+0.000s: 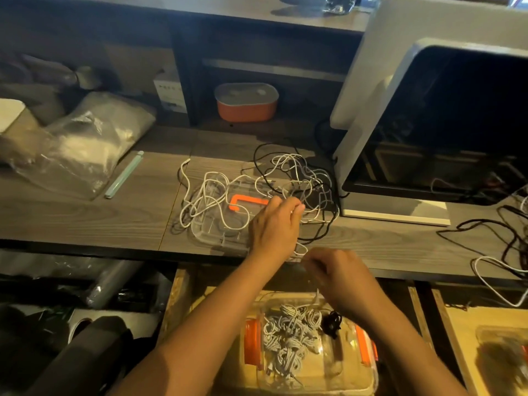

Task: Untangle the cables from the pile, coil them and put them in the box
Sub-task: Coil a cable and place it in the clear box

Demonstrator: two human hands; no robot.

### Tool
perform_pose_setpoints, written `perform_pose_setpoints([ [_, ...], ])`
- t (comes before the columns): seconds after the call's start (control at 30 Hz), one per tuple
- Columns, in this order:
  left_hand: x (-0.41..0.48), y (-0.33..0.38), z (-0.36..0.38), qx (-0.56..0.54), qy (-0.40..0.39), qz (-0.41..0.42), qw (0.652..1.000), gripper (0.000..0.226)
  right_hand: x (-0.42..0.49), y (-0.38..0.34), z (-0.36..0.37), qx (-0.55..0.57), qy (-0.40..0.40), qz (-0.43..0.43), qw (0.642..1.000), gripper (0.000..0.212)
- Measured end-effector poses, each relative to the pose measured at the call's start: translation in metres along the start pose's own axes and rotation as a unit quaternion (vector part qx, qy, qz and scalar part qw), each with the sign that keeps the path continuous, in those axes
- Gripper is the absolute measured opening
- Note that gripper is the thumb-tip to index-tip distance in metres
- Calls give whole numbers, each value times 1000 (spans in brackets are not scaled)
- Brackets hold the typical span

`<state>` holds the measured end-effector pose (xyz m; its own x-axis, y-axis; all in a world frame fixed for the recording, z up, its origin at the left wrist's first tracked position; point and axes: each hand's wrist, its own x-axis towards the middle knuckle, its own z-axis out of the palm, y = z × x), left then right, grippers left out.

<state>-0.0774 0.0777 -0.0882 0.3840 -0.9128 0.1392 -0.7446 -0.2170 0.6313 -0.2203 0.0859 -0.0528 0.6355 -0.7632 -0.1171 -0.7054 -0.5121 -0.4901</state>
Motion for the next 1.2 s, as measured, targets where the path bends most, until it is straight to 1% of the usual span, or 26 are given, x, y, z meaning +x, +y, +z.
perform_pose_setpoints([
  [0.07,-3,-4,4,-37,-46,-2,998,36,3,6,-11,14,-4,19,1000,11],
  [0.13,-7,-6,6,-74,-77,16,994,40,5,11,-19,26,-28,30,999,9],
  [0.23,-13,-9,6,-56,-148,70,985,46,7,19,-28,28,-74,35,996,16],
  [0.3,-16,-9,3,-59,-204,84,974,51,8,22,-33,34,-90,44,994,14],
  [0.37,-17,-6,-2,-56,-267,79,959,64,10,24,-38,25,-70,53,996,8],
  [0.4,-19,-5,-3,-32,-286,85,954,65,11,25,-41,29,-51,60,996,7],
  [0.5,-23,-3,-1,72,-292,132,945,32,16,25,-51,63,-11,77,995,9],
  [0.53,-23,-4,0,88,-302,121,941,29,17,27,-53,63,-9,80,995,9],
  [0.57,-23,-5,-1,78,-318,99,940,30,19,30,-53,60,-9,87,994,9],
  [0.6,-21,-6,-2,25,-341,59,938,32,19,34,-52,58,-4,97,994,8],
  [0.63,-19,-6,-7,-69,-359,11,931,33,19,40,-50,59,10,109,992,5],
  [0.67,-18,-4,-12,-179,-365,-37,913,35,17,45,-47,60,28,118,991,4],
  [0.7,-18,-2,-20,-289,-355,-71,886,36,15,48,-42,65,37,125,989,10],
  [0.73,-19,0,-27,-389,-334,-88,854,37,13,50,-34,75,27,132,988,15],
  [0.8,-23,9,-37,-550,-299,-92,775,36,8,41,-15,102,-30,152,983,22],
  [0.87,-23,21,-37,-636,-274,-92,715,33,8,29,3,99,-71,145,982,29],
  [0.9,-21,28,-34,-659,-249,-108,702,31,10,22,10,82,-80,131,985,32],
  [0.93,-18,33,-28,-666,-209,-131,704,29,11,17,14,62,-89,116,987,33],
  [0.97,-13,38,-23,-651,-155,-151,727,26,11,12,17,55,-93,101,989,31],
  [1.0,-8,41,-19,-603,-92,-160,776,25,11,8,20,60,-89,88,990,26],
  [1.03,-4,40,-14,-523,-32,-150,838,23,10,5,22,68,-74,74,992,21],
  [1.07,-1,37,-8,-425,20,-123,896,21,9,2,23,70,-51,58,995,18],
  [1.1,1,32,-4,-329,56,-82,939,19,8,-1,22,74,-29,50,996,18],
  [1.13,0,27,-2,-236,75,-33,968,19,8,-3,20,88,-11,47,995,19],
  [1.17,-1,22,2,-146,79,14,986,20,8,-4,16,105,-6,51,993,19],
  [1.2,-1,17,4,-58,68,51,995,22,9,-3,11,114,-12,58,992,19],
])
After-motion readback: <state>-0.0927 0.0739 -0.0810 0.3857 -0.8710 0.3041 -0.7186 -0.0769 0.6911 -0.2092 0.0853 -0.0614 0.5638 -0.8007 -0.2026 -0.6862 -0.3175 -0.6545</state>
